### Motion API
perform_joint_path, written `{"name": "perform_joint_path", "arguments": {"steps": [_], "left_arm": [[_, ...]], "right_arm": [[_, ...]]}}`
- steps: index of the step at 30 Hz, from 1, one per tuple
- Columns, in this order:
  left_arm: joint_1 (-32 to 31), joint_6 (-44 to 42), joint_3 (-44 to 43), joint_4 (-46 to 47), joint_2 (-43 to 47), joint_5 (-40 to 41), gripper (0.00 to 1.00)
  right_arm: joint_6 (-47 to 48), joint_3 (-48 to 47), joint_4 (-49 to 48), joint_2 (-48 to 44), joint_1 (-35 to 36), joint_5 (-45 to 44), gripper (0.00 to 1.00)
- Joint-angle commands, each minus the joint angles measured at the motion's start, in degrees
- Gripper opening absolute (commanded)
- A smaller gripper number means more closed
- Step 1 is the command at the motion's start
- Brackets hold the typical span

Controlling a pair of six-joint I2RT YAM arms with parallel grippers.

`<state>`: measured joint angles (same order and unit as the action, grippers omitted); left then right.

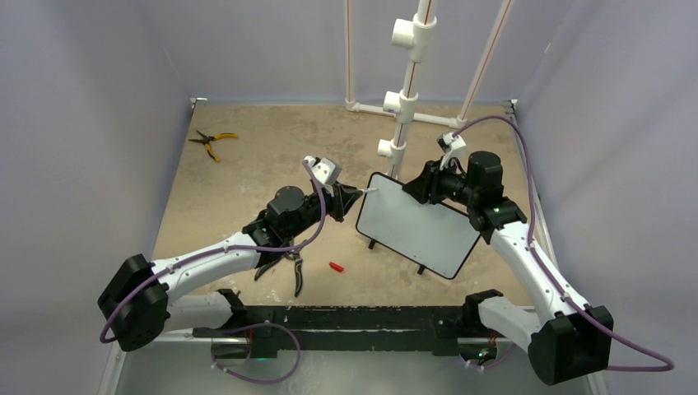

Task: Write a sentence on the whiteboard
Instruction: Hold the whiteboard at the whiteboard stand, then write a sentence on the whiteboard.

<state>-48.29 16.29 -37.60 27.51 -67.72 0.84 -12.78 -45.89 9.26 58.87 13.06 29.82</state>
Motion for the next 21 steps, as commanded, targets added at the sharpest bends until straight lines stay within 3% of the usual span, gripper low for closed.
{"name": "perform_joint_path", "arguments": {"steps": [1, 21], "left_arm": [[-0.3, -1.4, 0.3, 0.1, -0.4, -0.6, 0.00], [-1.5, -0.9, 0.6, -0.1, -1.1, -0.6, 0.00]], "right_arm": [[0.9, -0.1, -1.7, -0.1, -0.1, 1.9, 0.40], [0.9, 0.0, -1.6, 0.3, 0.0, 2.0, 0.38]]}}
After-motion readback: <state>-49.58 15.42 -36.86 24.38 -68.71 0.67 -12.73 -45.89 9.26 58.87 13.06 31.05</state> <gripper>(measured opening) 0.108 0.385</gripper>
